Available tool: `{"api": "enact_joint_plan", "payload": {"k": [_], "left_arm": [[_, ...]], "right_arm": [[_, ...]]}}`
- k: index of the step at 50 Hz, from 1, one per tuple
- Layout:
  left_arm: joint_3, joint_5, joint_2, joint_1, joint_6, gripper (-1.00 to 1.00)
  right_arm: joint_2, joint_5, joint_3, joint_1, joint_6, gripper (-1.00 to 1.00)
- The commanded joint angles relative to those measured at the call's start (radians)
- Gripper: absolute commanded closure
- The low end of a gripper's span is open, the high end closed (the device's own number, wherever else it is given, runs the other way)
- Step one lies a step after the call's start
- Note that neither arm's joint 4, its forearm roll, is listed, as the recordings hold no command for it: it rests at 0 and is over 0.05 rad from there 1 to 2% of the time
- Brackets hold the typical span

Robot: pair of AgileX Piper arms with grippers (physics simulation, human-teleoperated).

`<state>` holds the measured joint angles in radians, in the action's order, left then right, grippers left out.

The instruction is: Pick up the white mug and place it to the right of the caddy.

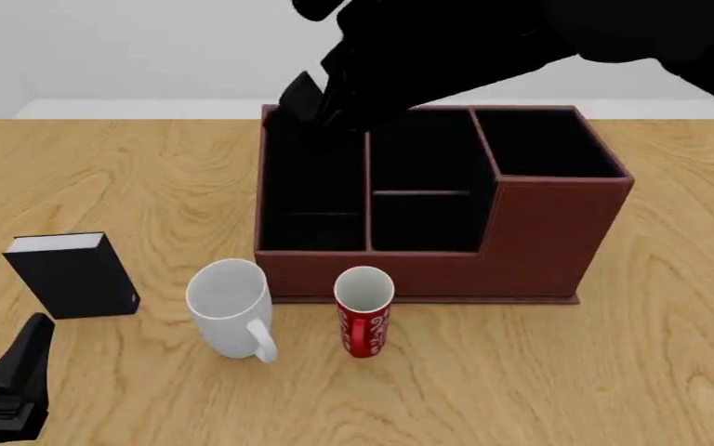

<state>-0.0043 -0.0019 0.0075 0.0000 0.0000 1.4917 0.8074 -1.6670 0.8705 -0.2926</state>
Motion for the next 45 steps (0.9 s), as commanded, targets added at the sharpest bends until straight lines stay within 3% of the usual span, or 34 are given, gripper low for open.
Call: {"api": "enact_joint_plan", "payload": {"k": [1, 8, 19, 45], "left_arm": [[0.0, 0.0, 0.0, 0.0, 0.0, -1.0], [0.0, 0.0, 0.0, 0.0, 0.0, -1.0], [0.0, 0.0, 0.0, 0.0, 0.0, -1.0], [0.0, 0.0, 0.0, 0.0, 0.0, -1.0]], "right_arm": [[0.046, 0.029, -0.018, 0.003, 0.046, -1.0], [0.063, 0.045, -0.027, 0.001, 0.062, -1.0], [0.14, 0.046, -0.034, 0.035, 0.137, -1.0], [0.235, 0.045, -0.051, 0.113, 0.198, -1.0]]}}
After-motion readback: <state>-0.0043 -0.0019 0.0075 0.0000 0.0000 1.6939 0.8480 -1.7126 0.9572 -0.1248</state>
